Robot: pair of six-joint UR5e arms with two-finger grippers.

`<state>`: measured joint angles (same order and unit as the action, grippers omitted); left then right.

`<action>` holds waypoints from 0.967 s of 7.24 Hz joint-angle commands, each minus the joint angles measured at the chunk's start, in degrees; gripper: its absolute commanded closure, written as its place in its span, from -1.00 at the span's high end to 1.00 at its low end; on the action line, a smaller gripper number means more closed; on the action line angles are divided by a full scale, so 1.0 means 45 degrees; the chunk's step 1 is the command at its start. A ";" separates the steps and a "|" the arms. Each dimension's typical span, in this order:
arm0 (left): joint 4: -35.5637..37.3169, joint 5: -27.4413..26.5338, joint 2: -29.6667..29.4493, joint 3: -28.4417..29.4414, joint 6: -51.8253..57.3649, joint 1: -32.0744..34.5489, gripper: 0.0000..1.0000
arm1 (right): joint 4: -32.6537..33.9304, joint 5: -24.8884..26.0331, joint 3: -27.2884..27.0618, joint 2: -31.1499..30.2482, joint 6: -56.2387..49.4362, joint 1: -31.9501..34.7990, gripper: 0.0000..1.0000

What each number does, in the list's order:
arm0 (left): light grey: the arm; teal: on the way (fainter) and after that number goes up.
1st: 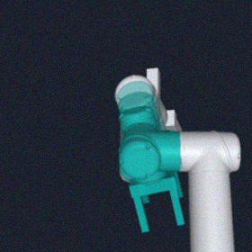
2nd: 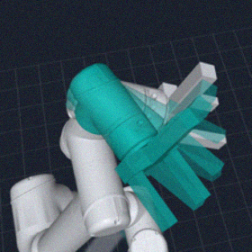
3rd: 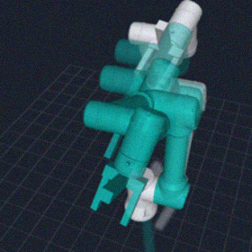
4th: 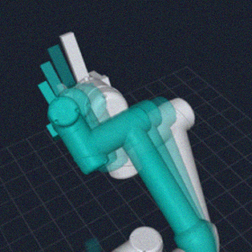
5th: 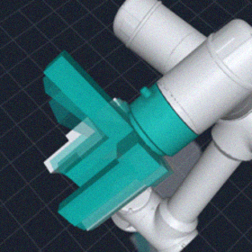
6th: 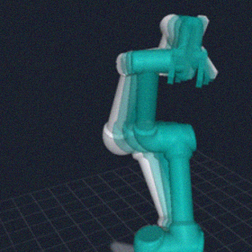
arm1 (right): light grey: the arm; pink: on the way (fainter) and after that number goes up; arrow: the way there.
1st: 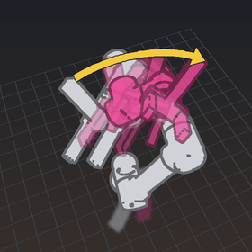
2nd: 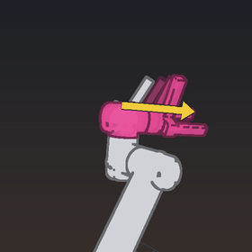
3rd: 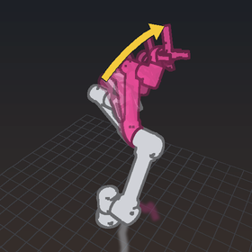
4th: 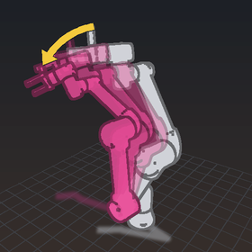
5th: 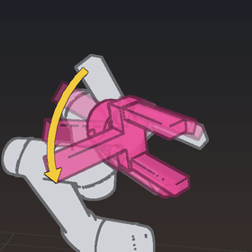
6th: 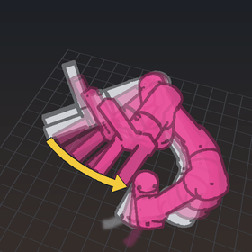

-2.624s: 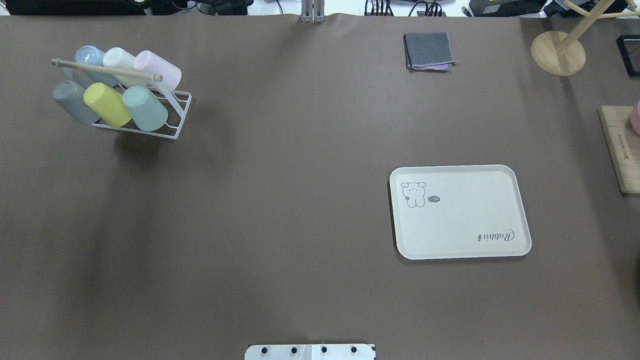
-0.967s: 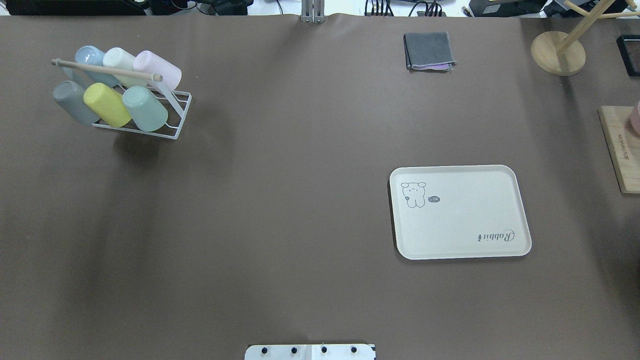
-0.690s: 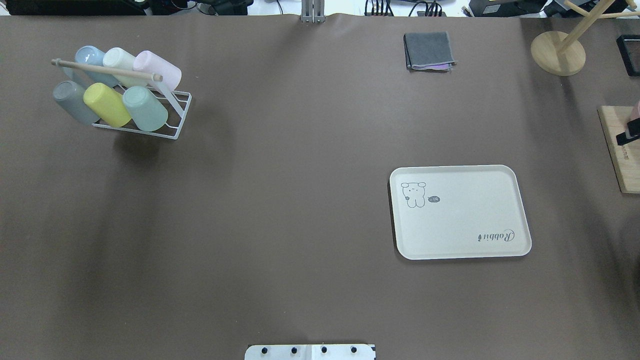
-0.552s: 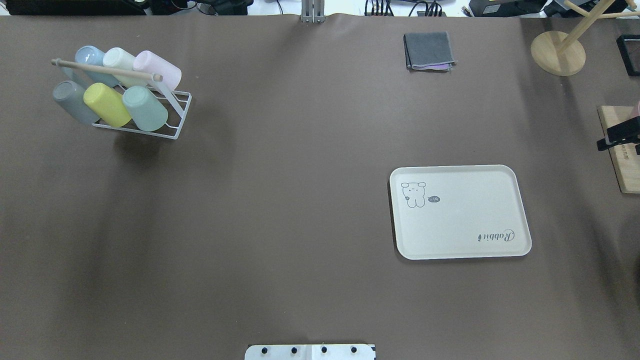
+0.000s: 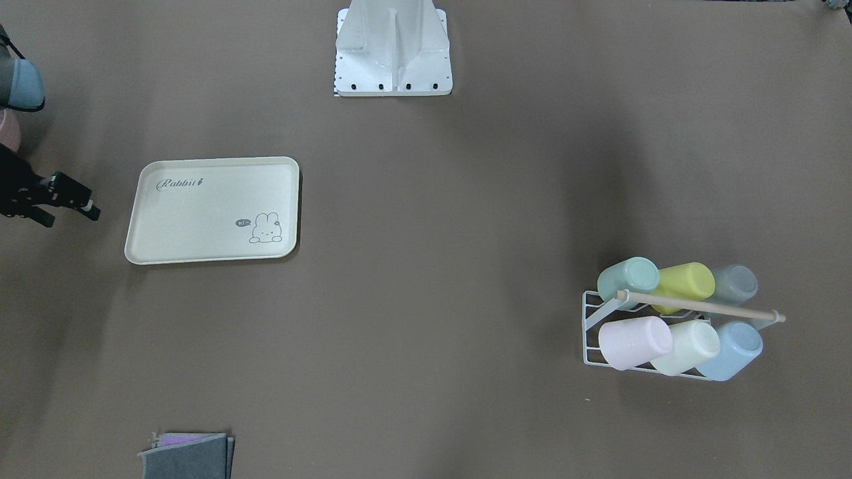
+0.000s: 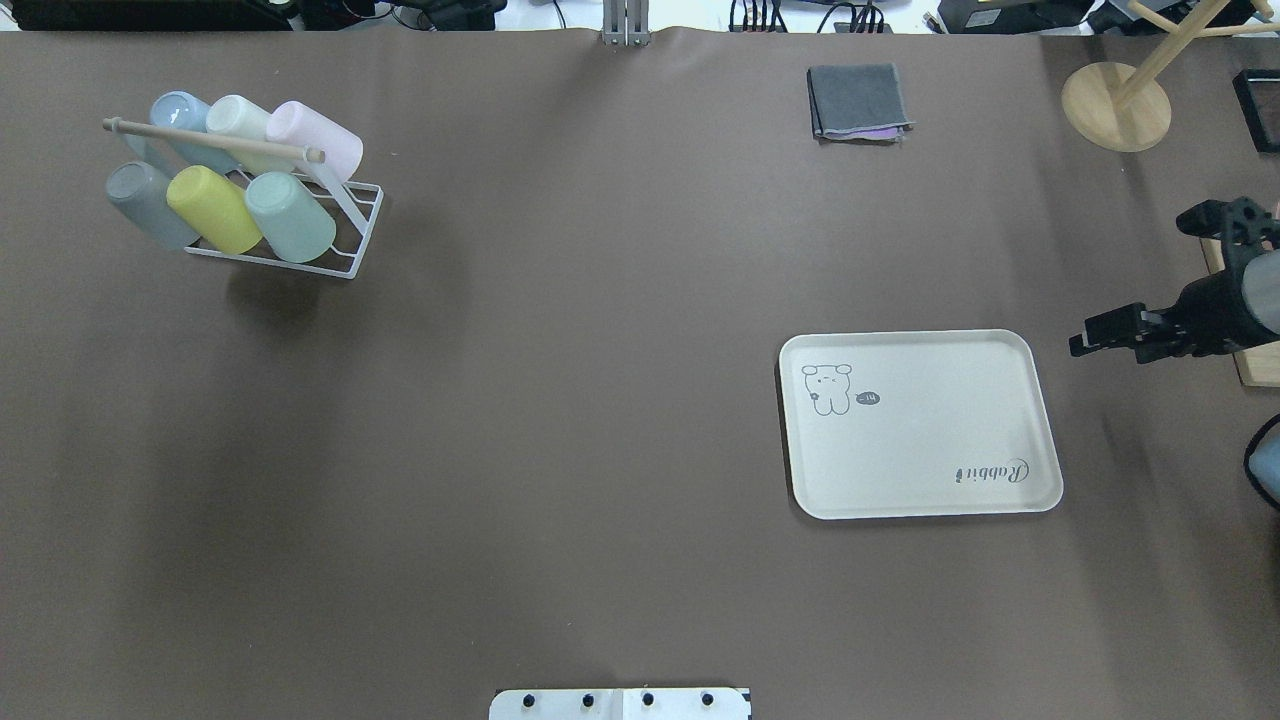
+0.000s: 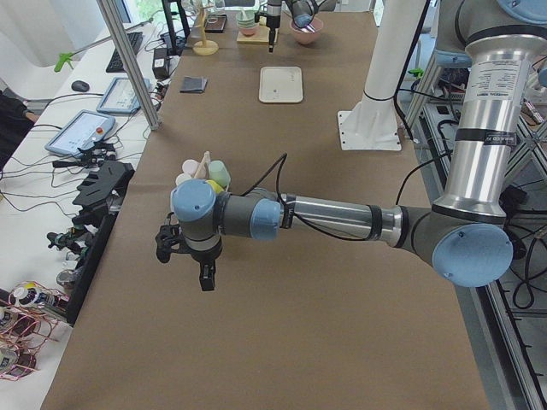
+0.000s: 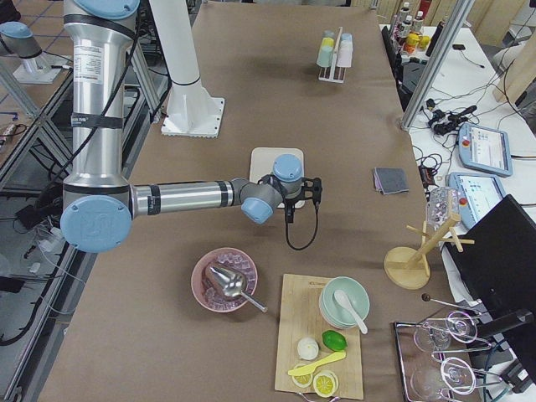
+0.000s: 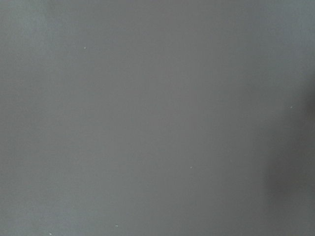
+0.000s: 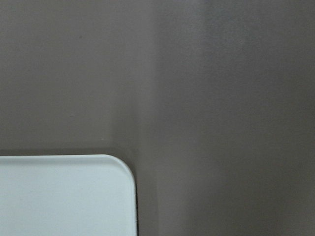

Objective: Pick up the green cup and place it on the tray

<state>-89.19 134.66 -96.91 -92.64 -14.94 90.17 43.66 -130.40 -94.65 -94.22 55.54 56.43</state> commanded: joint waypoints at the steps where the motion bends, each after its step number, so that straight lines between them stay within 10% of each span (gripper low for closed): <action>1: 0.0500 -0.0022 -0.0048 -0.2117 -0.2471 -0.0483 0.97 | -0.1944 0.0929 0.0640 -0.0214 0.0958 -0.1248 0.91; 7: 0.0196 -0.0275 -0.2580 -0.4530 -0.9259 -0.5829 0.97 | -0.1969 0.1380 0.0643 -0.0234 0.0938 -0.2032 0.00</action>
<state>-86.64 133.85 -105.37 -112.65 -54.63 68.57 34.81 -124.08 -91.76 -95.26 59.78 47.35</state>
